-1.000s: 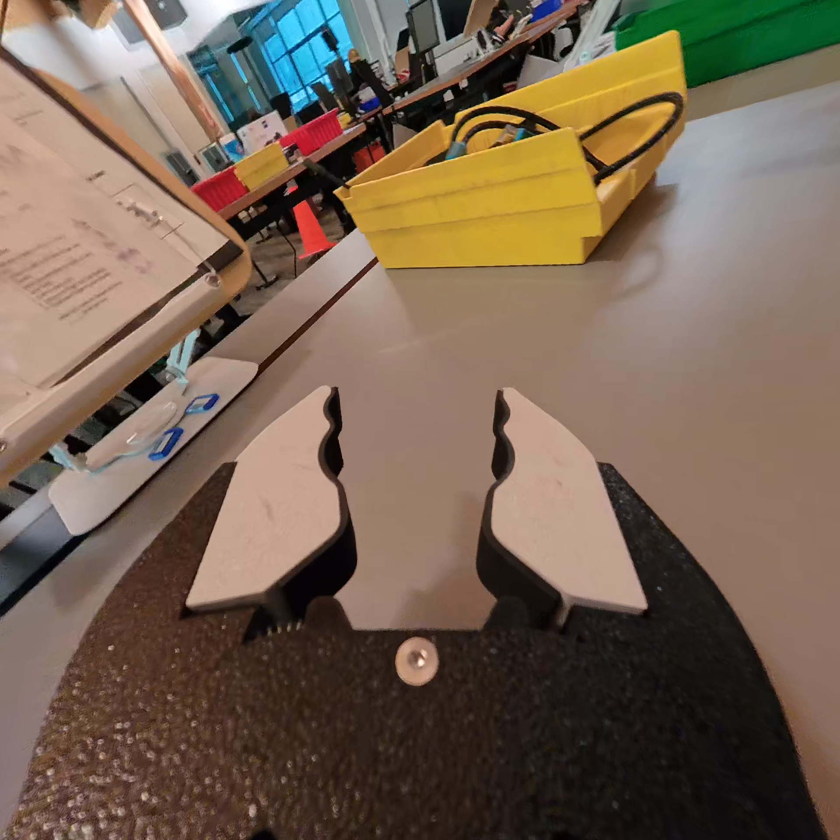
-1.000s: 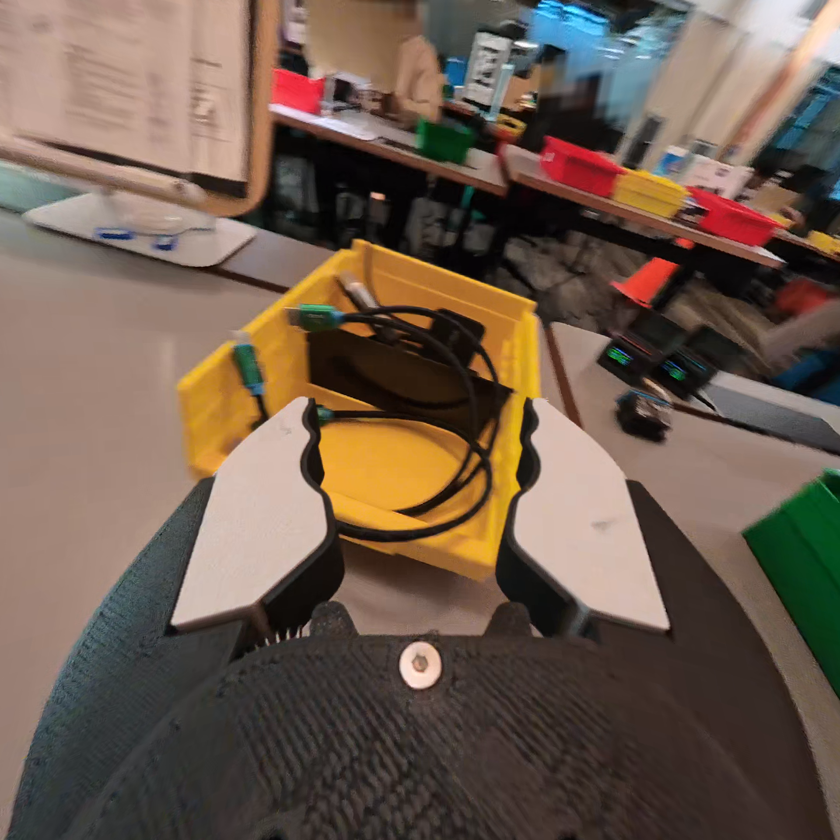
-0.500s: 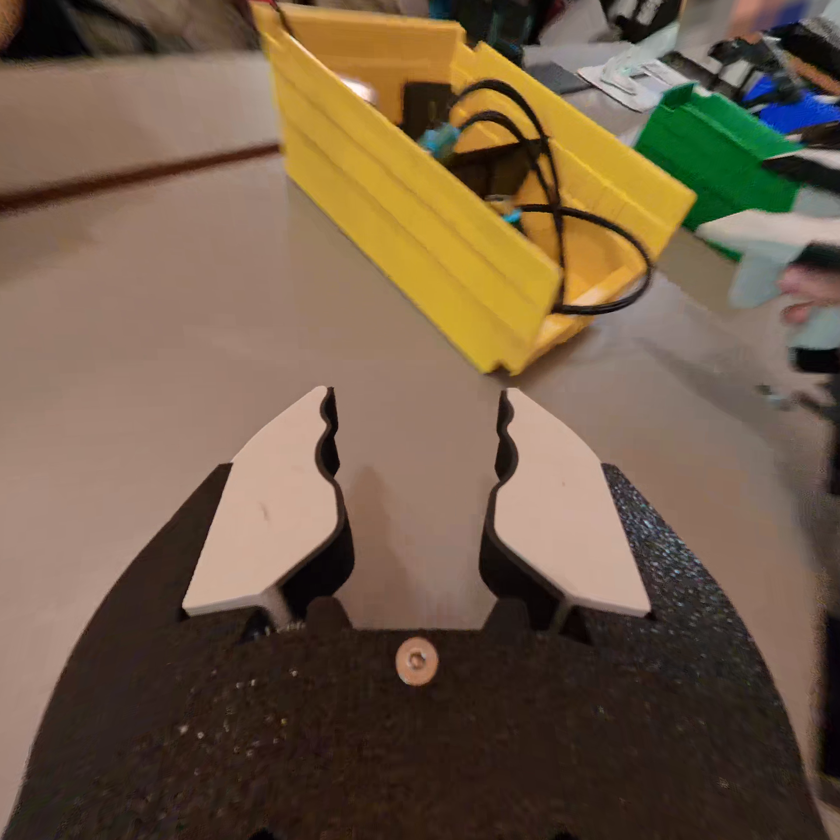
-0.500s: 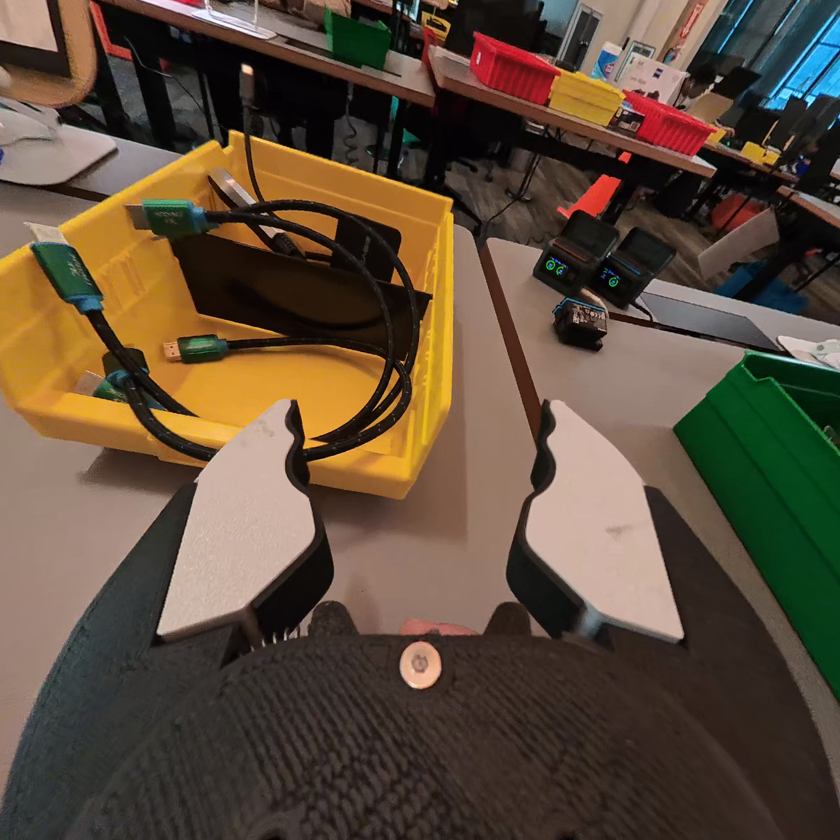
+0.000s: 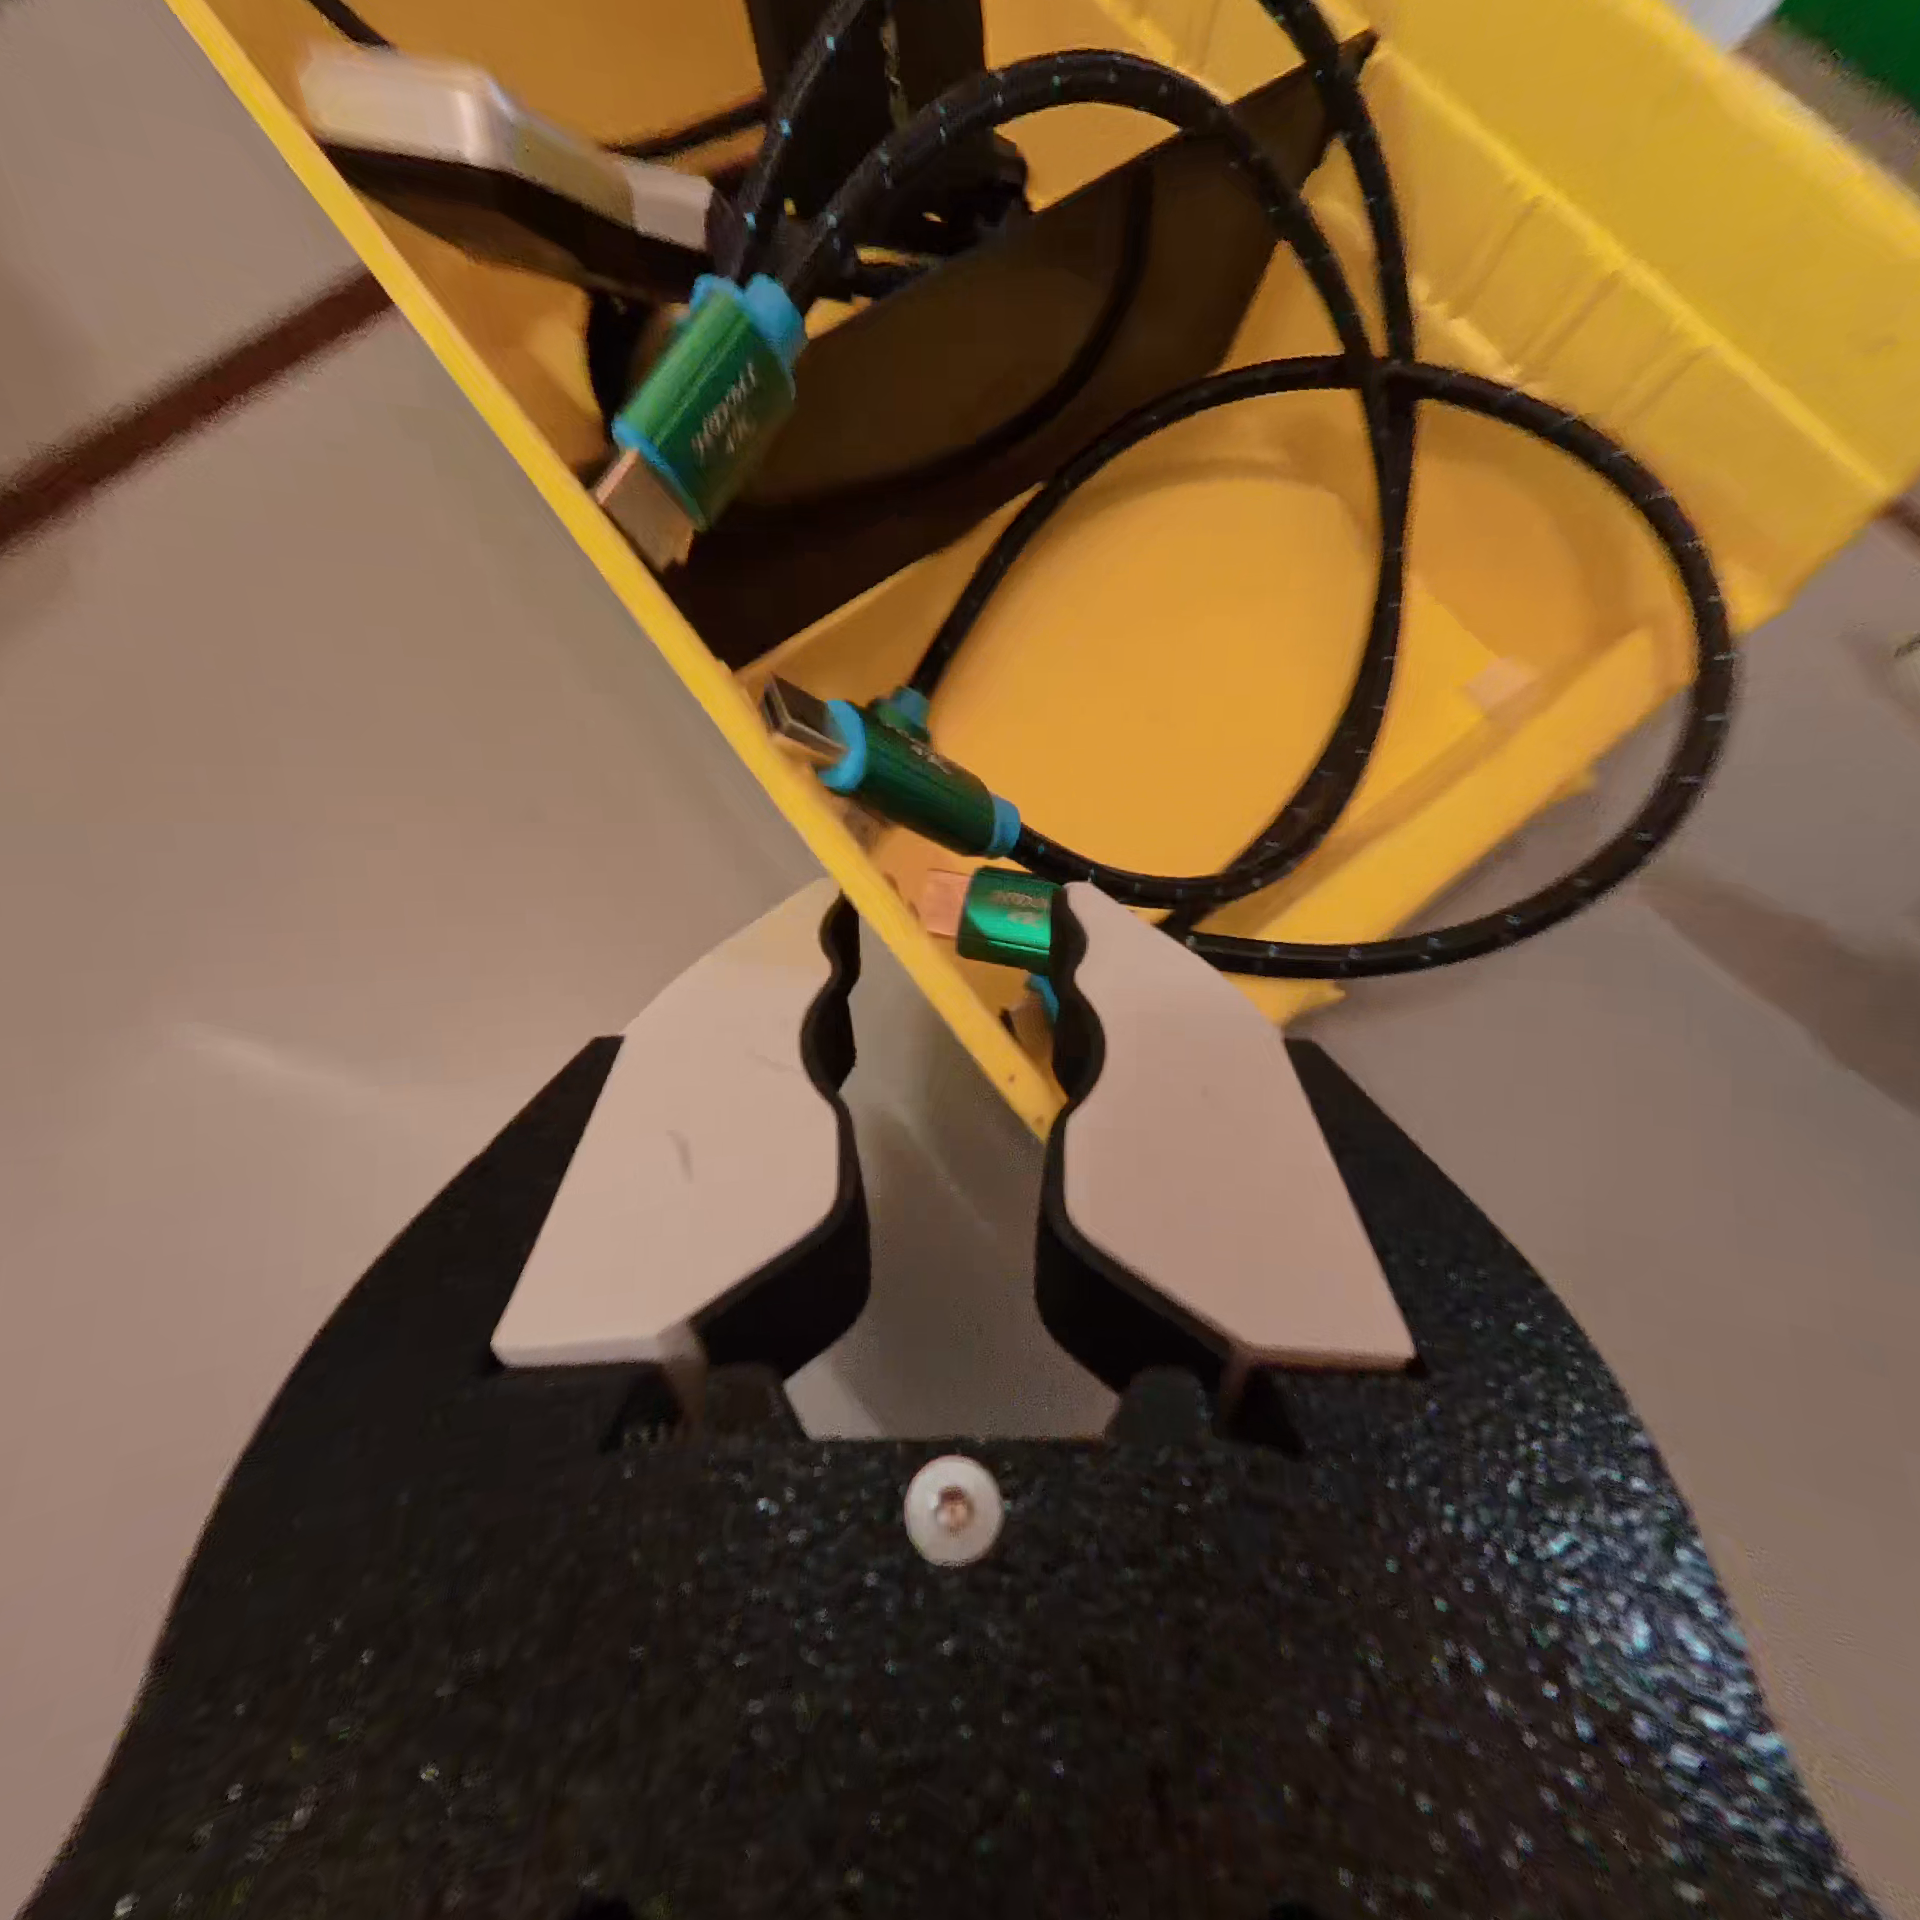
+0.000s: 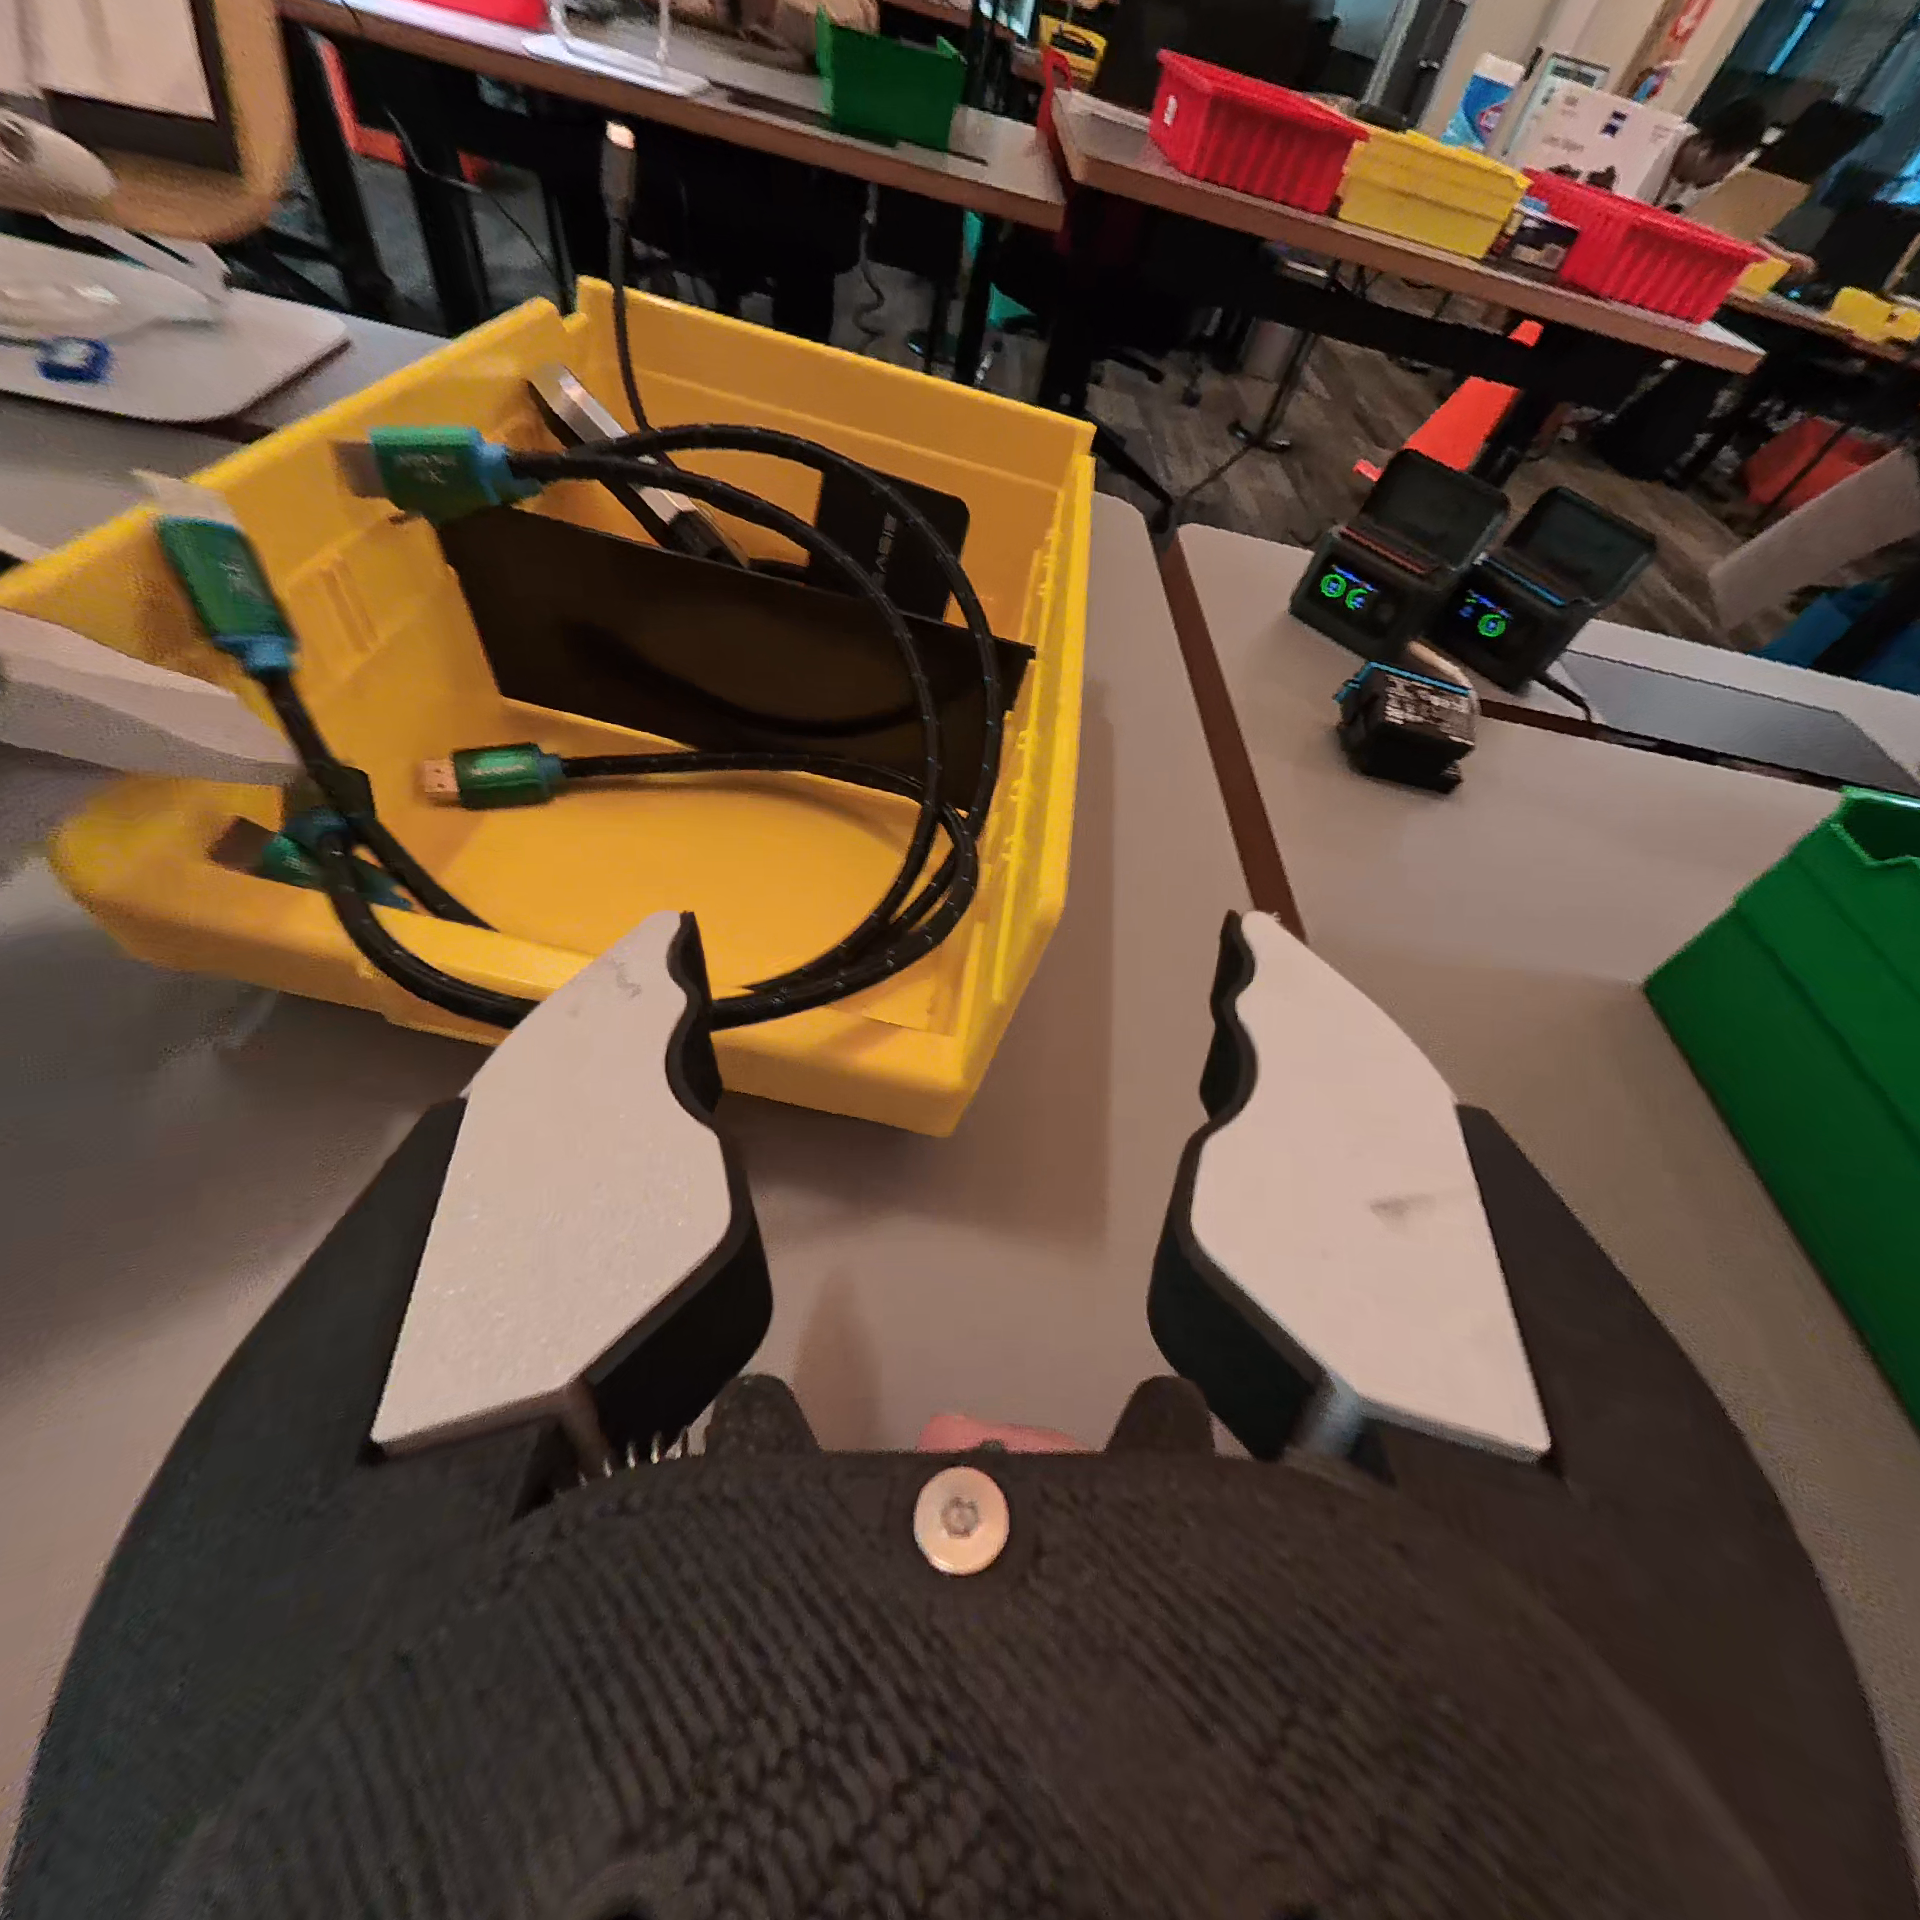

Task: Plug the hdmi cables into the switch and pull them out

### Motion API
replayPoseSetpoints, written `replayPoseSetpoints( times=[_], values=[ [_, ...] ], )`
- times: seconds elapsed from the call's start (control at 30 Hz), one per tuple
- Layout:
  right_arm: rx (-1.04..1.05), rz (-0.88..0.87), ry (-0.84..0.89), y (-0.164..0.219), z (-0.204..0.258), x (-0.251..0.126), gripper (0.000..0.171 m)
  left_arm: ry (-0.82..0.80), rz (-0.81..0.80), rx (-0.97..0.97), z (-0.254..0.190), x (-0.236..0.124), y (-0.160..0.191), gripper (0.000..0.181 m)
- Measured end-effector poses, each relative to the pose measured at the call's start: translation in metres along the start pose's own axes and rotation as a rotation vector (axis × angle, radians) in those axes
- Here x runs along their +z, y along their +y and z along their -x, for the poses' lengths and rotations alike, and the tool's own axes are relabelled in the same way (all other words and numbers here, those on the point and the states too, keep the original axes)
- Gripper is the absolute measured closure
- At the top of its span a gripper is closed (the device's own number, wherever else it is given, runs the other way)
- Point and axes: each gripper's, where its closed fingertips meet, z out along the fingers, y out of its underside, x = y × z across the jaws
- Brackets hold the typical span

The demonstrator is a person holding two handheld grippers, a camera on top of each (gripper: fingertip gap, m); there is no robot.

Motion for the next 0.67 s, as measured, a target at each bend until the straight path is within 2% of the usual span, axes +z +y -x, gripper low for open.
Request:
replayPoseSetpoints(
  times=[0.03,0.1,0.13,0.2,0.3,0.5,0.6,0.67],
  values=[
    [0.01,-0.01,-0.018,-0.002,0.003,0.001,0.079,-0.074,-0.016,0.047,0.005,0.003,-0.002,0.15],
    [0.016,-0.017,-0.038,-0.004,0.008,0.001,0.08,-0.197,-0.066,0.103,0.019,0.006,-0.008,0.154],
    [0.01,-0.019,-0.046,-0.005,0.01,0.001,0.08,-0.217,-0.092,0.096,0.026,0.006,-0.011,0.164],
    [-0.004,-0.031,-0.057,-0.011,0.015,-0.002,0.08,-0.239,-0.118,0.087,0.048,0.002,-0.011,0.172],
    [-0.011,-0.072,-0.085,-0.026,0.024,-0.01,0.08,-0.209,-0.111,0.159,0.077,-0.021,0.007,0.173],
    [-0.03,-0.087,-0.141,-0.043,0.054,-0.013,0.08,-0.159,-0.157,0.162,0.123,-0.108,0.086,0.174],
    [0.024,-0.081,-0.248,-0.056,0.097,-0.012,0.086,-0.188,-0.175,0.102,0.143,-0.157,0.13,0.175],
    [0.063,-0.104,-0.372,-0.075,0.148,-0.013,0.09,-0.232,-0.175,0.073,0.157,-0.188,0.159,0.175]
  ],
)
